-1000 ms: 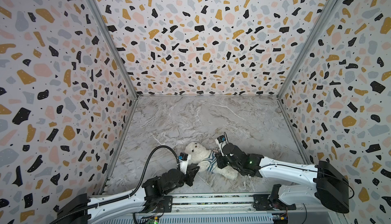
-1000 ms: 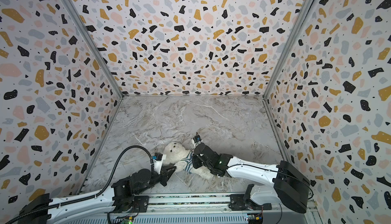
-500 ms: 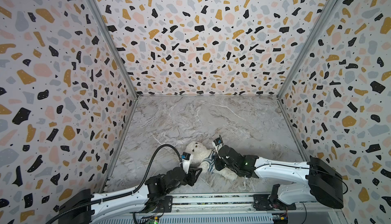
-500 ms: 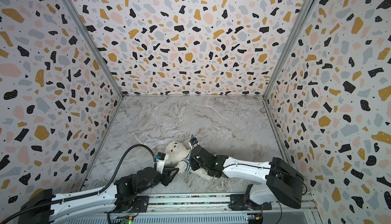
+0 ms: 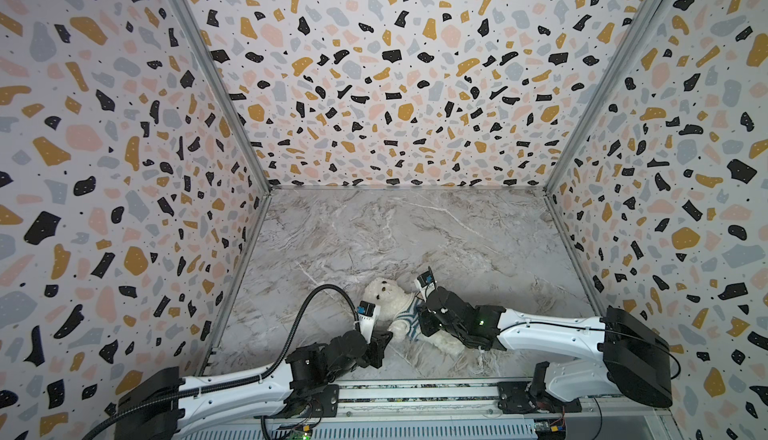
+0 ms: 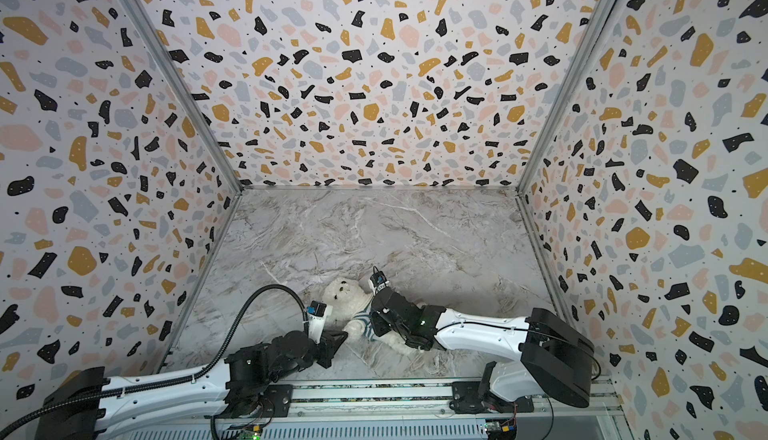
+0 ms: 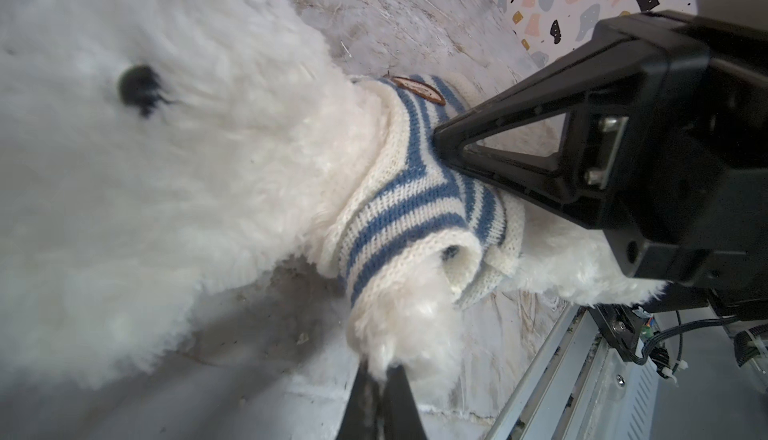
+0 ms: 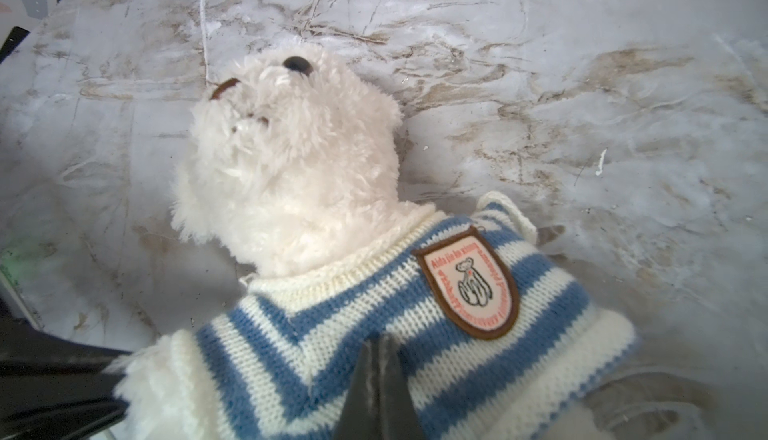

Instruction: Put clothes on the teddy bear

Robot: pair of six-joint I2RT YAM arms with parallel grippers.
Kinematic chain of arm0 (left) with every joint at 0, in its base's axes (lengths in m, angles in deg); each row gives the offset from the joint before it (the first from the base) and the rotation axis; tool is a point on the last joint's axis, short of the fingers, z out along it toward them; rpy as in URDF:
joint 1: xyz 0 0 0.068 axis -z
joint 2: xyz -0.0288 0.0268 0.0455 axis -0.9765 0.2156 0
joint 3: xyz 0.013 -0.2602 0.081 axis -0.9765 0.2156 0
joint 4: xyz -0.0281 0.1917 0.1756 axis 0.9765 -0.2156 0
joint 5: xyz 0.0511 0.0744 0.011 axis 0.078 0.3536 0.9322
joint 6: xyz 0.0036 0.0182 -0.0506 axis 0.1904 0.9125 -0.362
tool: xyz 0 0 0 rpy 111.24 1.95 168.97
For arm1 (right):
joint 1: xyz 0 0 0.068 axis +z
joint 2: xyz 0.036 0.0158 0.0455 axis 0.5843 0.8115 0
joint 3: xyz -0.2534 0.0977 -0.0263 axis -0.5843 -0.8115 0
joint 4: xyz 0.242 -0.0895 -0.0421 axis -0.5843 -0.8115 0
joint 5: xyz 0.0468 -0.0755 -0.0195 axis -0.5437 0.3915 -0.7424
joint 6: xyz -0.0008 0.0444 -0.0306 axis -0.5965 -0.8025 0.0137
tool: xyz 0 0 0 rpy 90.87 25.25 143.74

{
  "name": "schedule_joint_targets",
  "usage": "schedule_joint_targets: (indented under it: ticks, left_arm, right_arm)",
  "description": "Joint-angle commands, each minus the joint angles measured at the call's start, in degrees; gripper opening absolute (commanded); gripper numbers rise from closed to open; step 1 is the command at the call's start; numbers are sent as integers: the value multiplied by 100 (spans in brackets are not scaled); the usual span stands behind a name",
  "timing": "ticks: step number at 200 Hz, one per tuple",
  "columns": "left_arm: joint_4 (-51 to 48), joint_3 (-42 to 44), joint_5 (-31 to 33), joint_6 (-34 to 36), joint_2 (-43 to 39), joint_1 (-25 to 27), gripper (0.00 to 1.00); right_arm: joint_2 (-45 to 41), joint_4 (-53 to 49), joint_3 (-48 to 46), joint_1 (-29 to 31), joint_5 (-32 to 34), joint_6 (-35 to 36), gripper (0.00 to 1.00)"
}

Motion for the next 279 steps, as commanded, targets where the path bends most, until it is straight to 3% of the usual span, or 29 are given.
schedule_joint_targets:
  ticks: [1, 43, 130, 149, 162, 205, 279]
  left_arm:
    - [-305, -259, 320, -137, -34, 8, 0]
    - [-325, -230, 385, -141, -11, -124, 0]
    - [230, -319, 388, -81, 419, -191, 0]
    - [311, -308, 103, -155, 379, -256, 29]
    - [129, -394, -22, -147, 309, -256, 37]
    - [-567, -915, -82, -50, -81, -256, 42]
    - [-934, -1470, -135, 124, 126, -256, 43]
  right_arm:
    - [-207, -337, -20, -3, 319, -138, 0]
    - [-475, -355, -319, -221, 271, -377, 0]
    - [-587, -165, -265, -287, -92, -133, 0]
    - [-530, -305, -162, -288, -65, -131, 0]
    - [-514, -348, -115, -271, -86, -127, 0]
    - [-650, -207, -141, -166, -142, -117, 1]
    - [-1004, -395, 208, -51, -55, 33, 26]
